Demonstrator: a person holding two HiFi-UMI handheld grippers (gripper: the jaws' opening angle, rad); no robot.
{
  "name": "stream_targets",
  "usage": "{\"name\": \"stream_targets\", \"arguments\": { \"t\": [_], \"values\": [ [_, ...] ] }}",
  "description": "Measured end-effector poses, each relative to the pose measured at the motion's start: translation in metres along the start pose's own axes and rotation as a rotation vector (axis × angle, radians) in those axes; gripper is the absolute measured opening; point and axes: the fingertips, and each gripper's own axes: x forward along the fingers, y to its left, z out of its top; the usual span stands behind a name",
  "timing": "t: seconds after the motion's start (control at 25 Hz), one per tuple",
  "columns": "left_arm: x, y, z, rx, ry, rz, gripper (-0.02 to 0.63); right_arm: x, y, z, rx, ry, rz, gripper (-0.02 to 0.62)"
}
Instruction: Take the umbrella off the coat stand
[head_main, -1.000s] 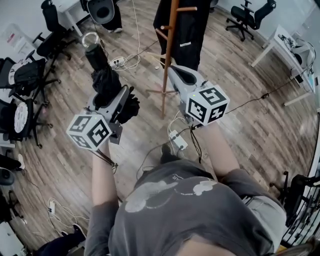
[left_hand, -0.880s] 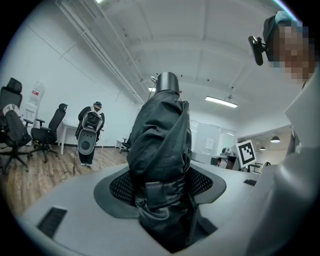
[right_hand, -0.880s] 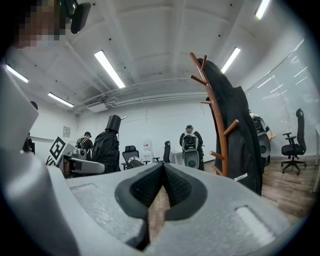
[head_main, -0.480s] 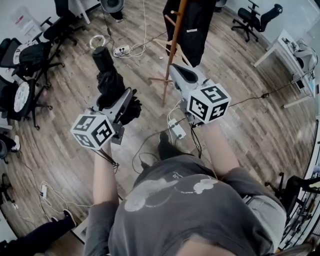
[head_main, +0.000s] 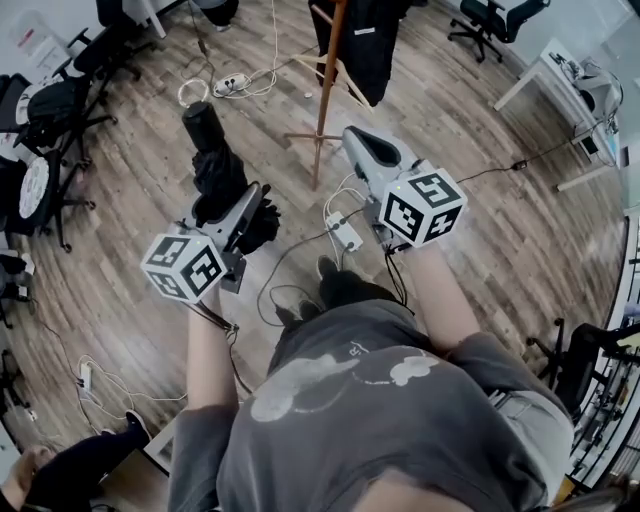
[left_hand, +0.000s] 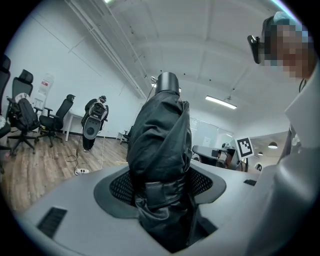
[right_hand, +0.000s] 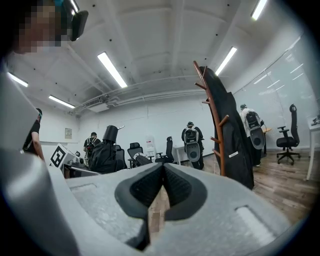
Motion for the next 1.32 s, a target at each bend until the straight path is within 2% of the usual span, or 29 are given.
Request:
{"name": "stream_targets", "arguments": {
  "t": [0.36, 0.68, 1.0, 1.32],
  "values": [
    [0.011, -0.019, -0.008, 0.005, 0.008, -0.019, 0.287, -0.014, -0.01, -0.009, -0.013, 0.039, -0.006, -0.002],
    [0.017, -0.033, -0.009, 0.0, 0.012, 0.026, 0.287, -0.024, -0.02, -0.009, -0.011, 0.064, 0.026, -0.002],
    [0.033, -0.11, -0.038, 0.011, 0.02, 0.062, 0.287, -0.087, -0.052, -0.012, 0.0, 0.069, 0.072, -0.002],
    [0.034, -0.165, -0.06, -0.004, 0.01, 0.098, 0.287, -0.143, -0.067, -0.012, -0.012, 0.073, 0.105, -0.002]
  ]
}}
